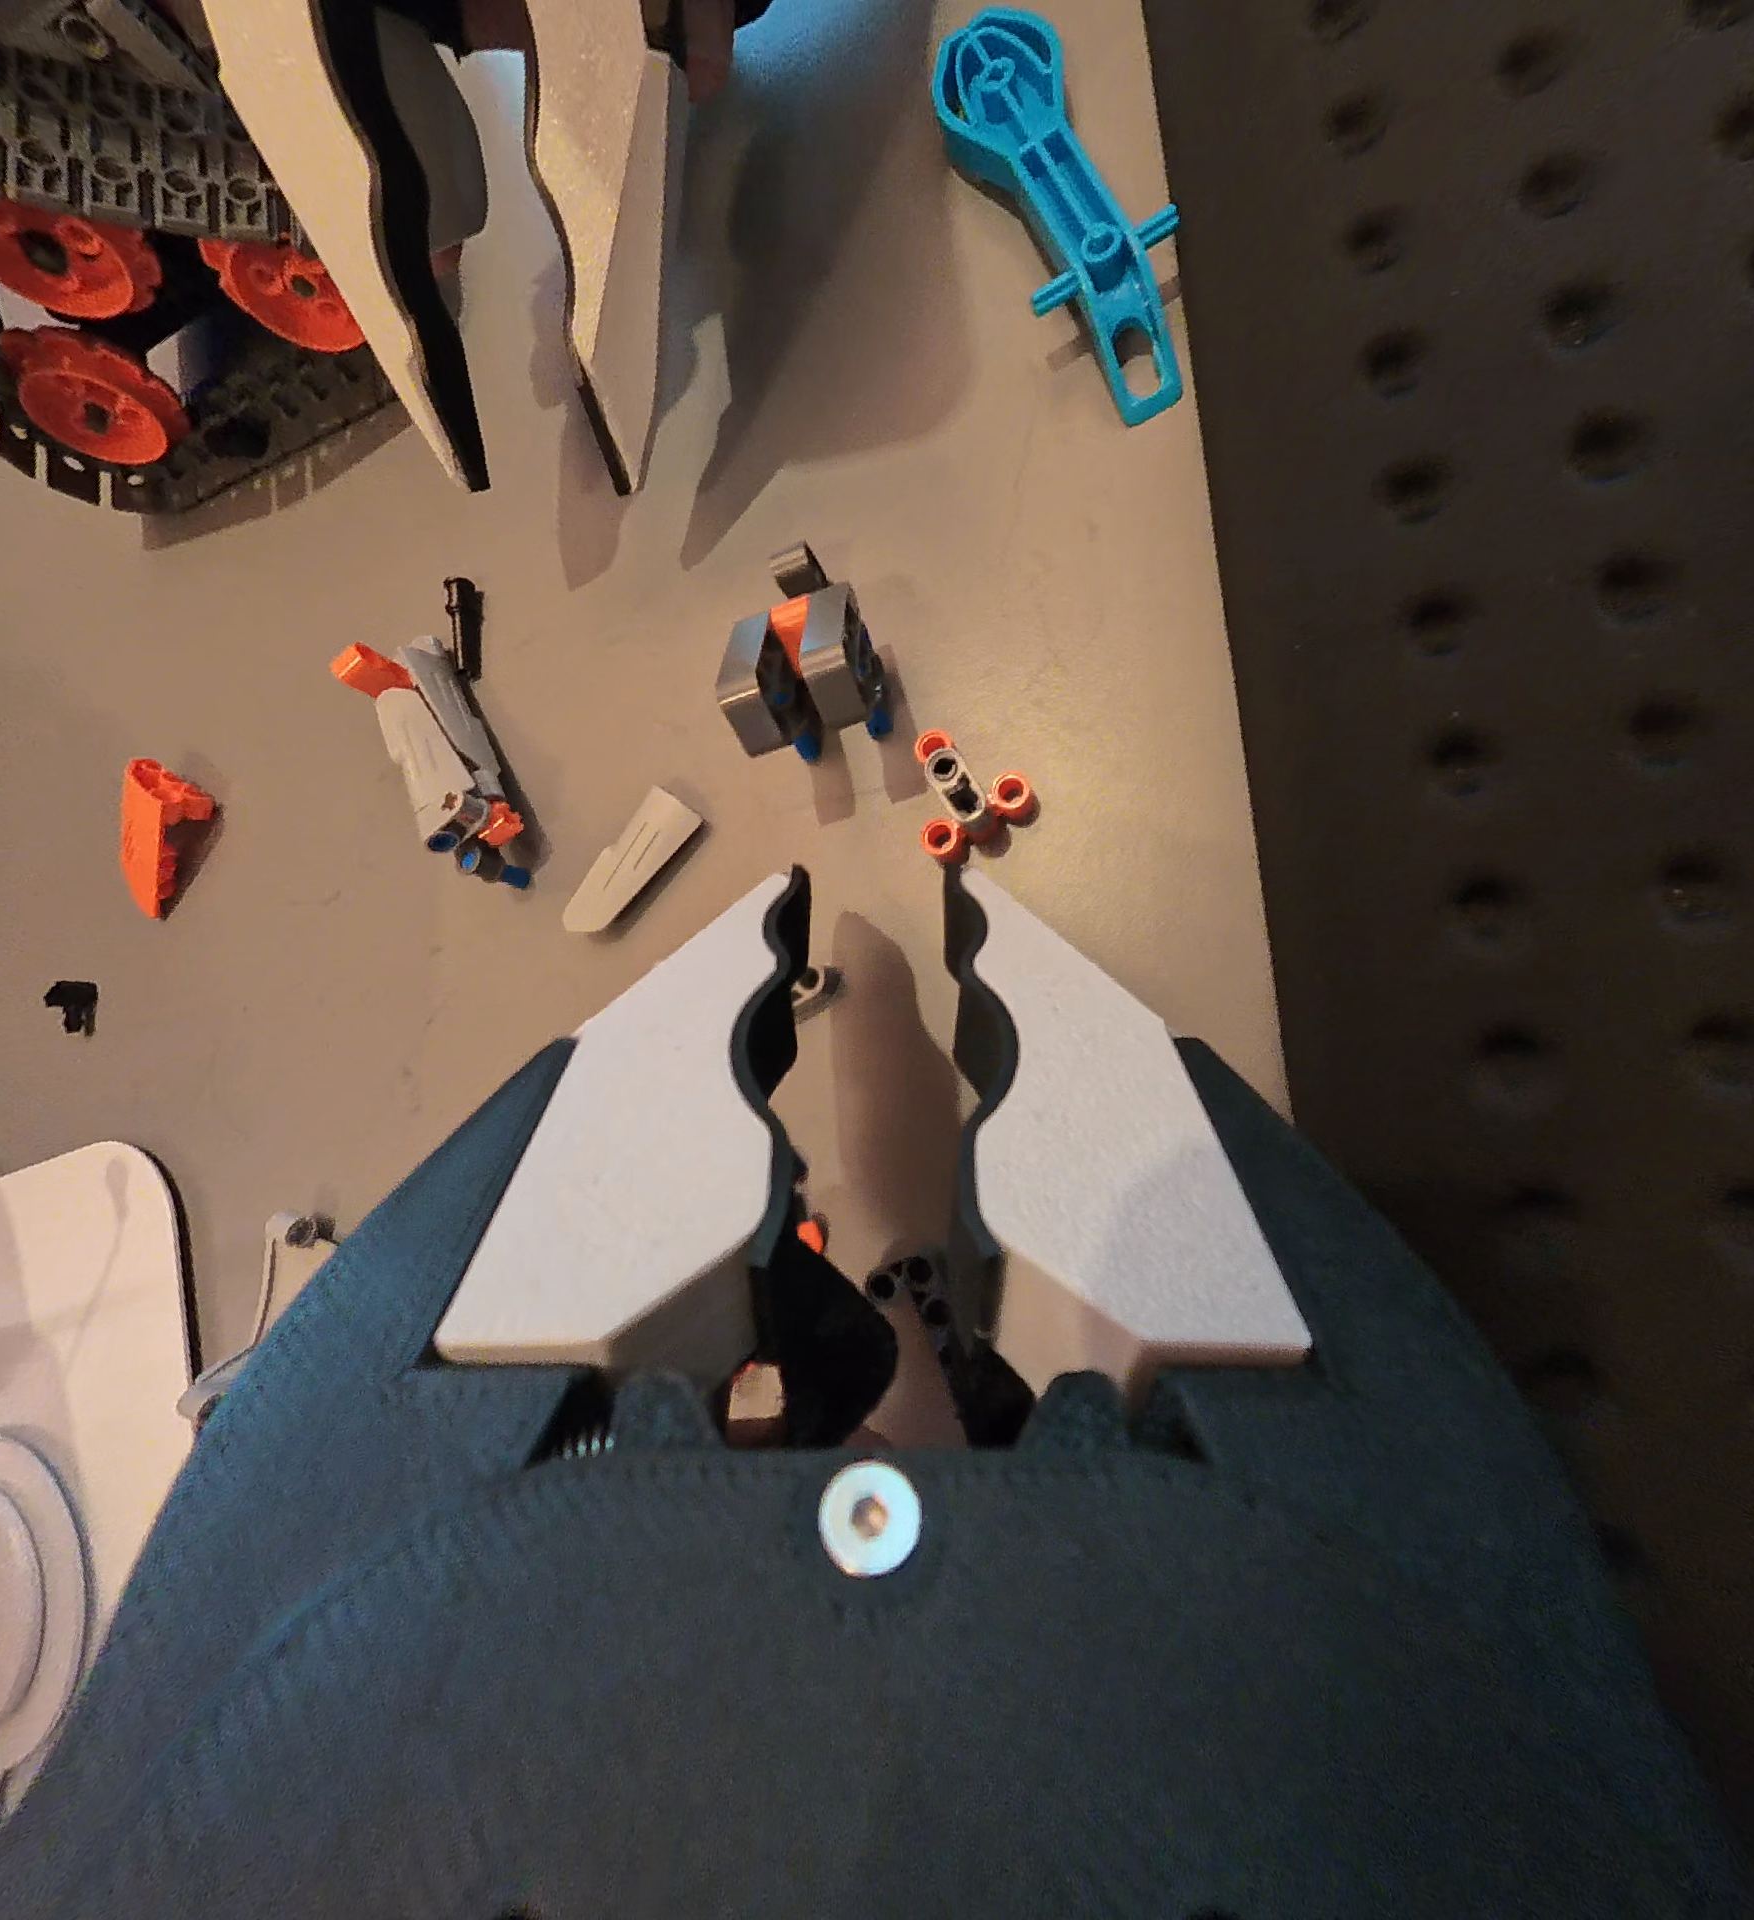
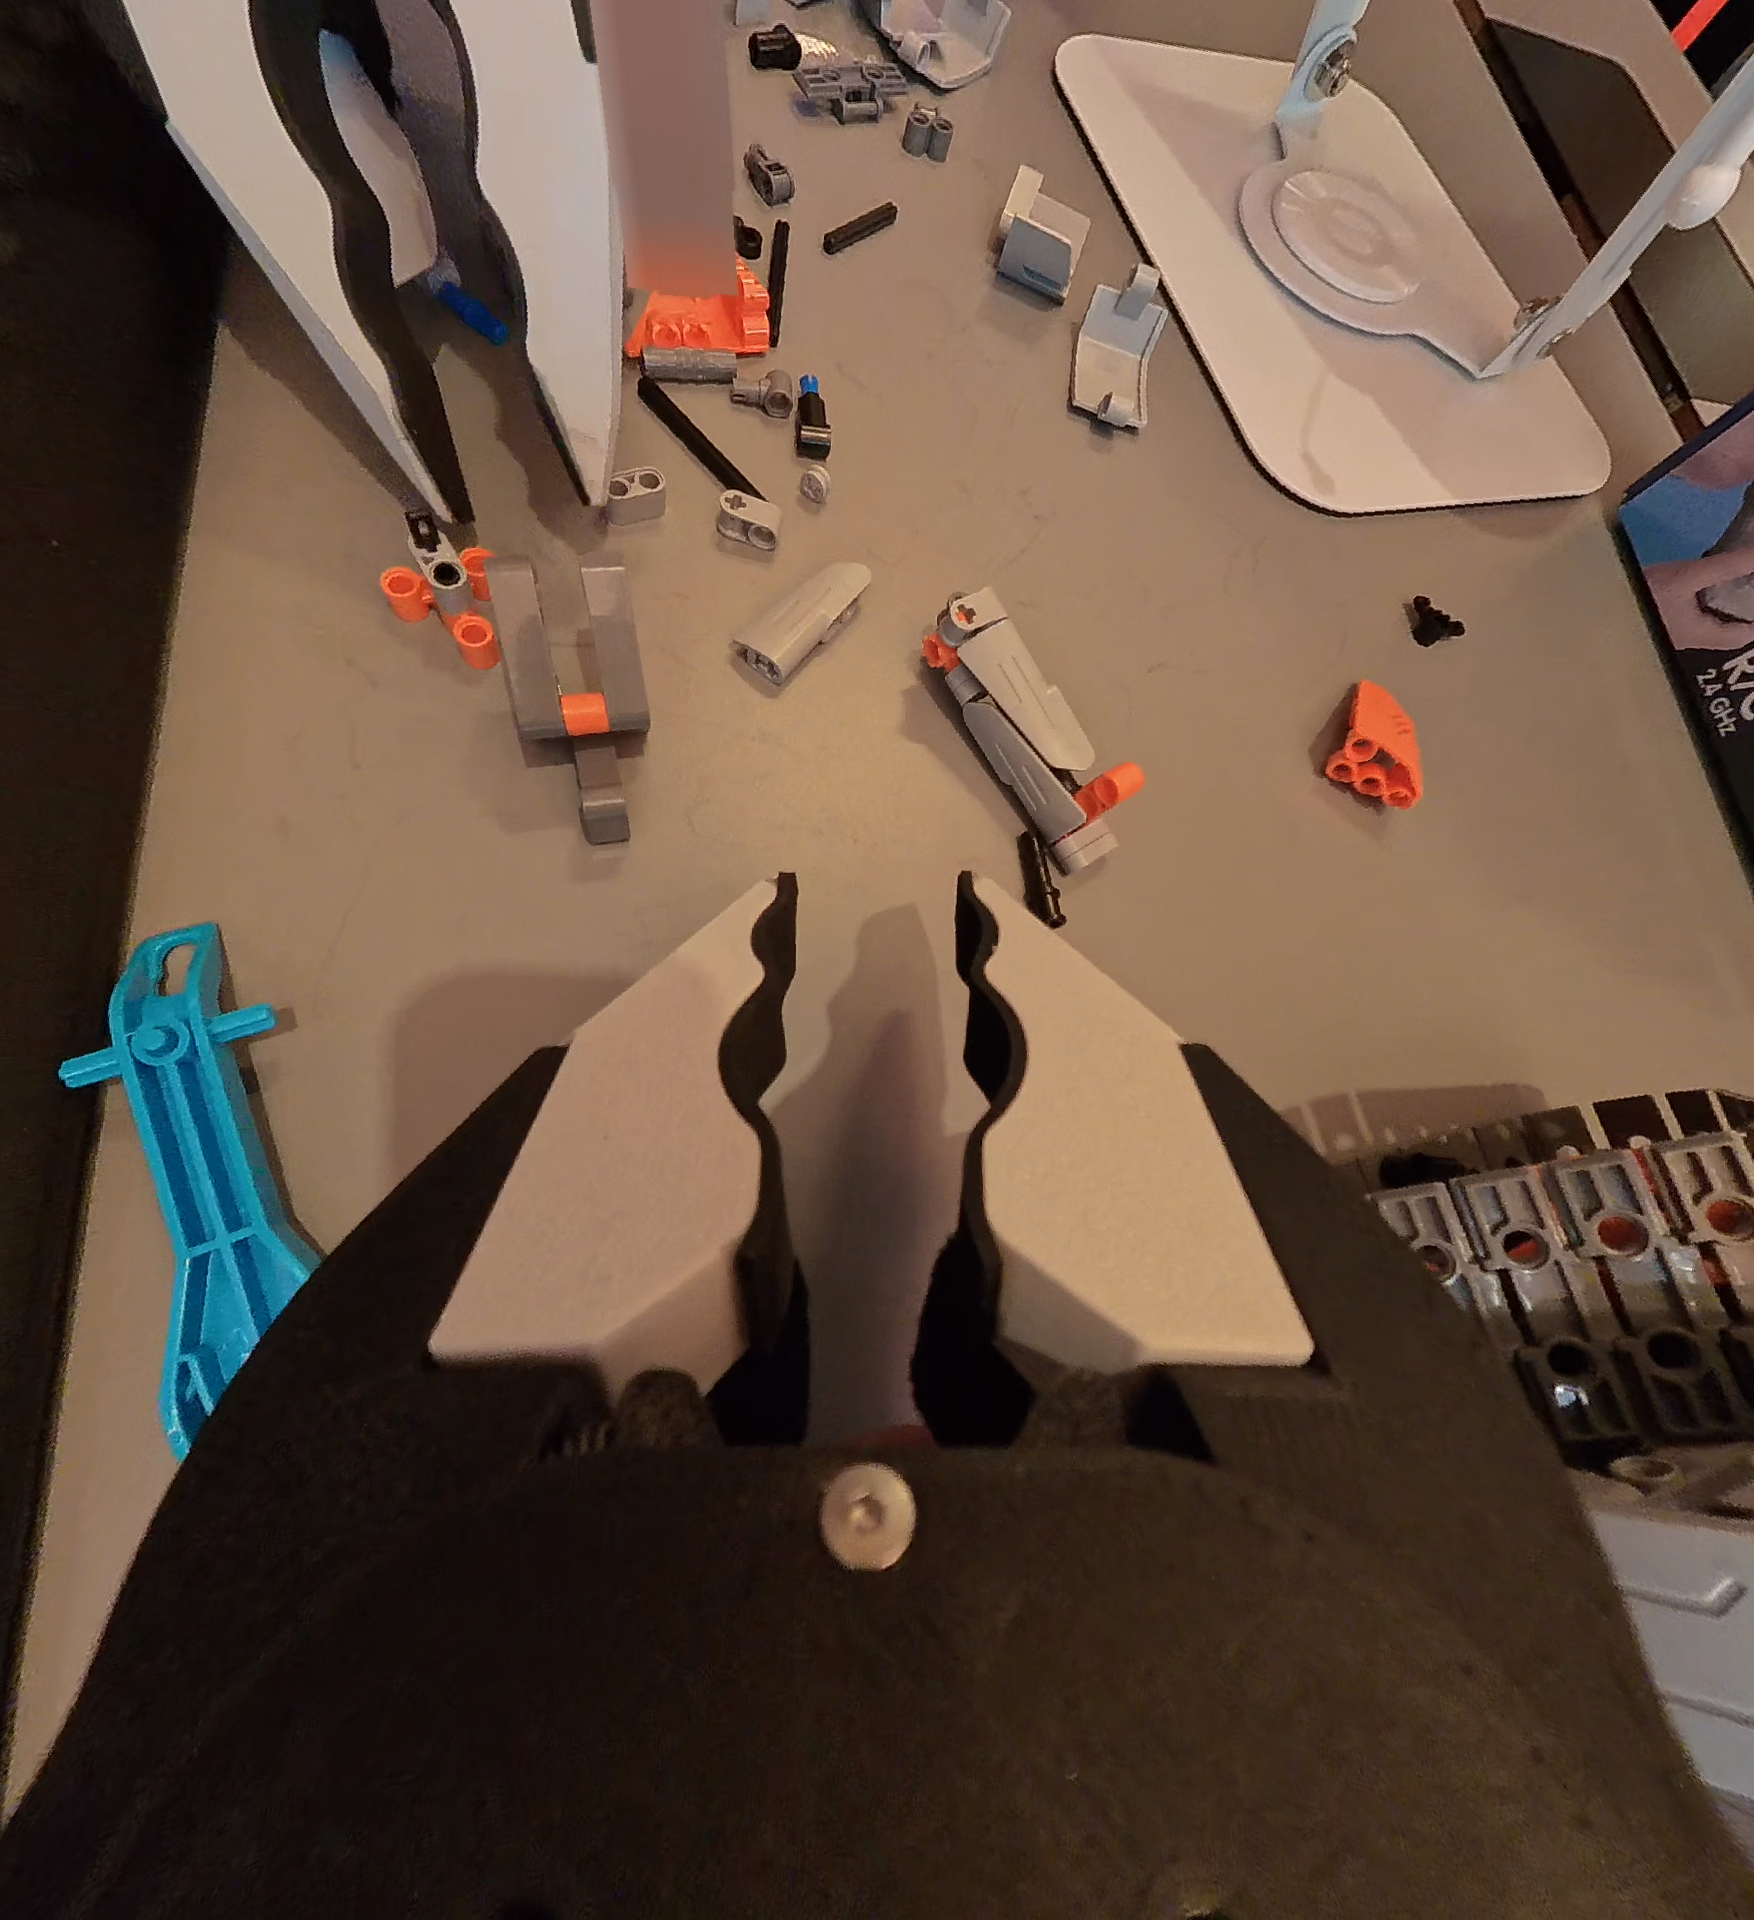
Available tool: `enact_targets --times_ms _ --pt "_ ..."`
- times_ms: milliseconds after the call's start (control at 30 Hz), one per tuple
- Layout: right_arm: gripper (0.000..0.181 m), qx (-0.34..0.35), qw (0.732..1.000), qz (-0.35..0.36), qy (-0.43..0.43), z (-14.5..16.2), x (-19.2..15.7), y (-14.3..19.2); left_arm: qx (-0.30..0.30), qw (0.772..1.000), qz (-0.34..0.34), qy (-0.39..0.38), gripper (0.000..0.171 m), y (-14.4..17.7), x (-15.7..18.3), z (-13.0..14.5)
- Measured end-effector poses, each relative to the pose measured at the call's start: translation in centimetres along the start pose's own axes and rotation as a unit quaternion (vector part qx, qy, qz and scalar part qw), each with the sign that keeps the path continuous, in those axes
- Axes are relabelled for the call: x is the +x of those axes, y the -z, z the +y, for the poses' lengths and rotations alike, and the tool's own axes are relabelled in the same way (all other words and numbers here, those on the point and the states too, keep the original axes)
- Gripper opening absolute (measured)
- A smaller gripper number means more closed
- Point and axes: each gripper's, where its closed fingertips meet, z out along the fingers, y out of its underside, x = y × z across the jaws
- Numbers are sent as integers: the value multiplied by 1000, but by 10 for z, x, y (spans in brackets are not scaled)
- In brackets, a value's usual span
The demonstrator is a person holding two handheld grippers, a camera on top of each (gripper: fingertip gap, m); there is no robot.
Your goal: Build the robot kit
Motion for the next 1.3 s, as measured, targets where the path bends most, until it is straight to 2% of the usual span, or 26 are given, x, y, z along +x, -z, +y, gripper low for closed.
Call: enact_targets --times_ms 533,900,1067,1300 --pt "29 0 1000 -1 -3 1 1 0 -11 1000 -21 19 23 -5 -15 15" --pt "29 2 1000 5 -1 -1 2 2 -15 998 -52 37 24 7 -30 19" --pt "29 3 1000 5 -2 0 2 3 0 999 -17 44 23 14 -14 12" --pt "29 3 1000 5 0 -1 2 3 28 997 39 56 23 8 11 -11"
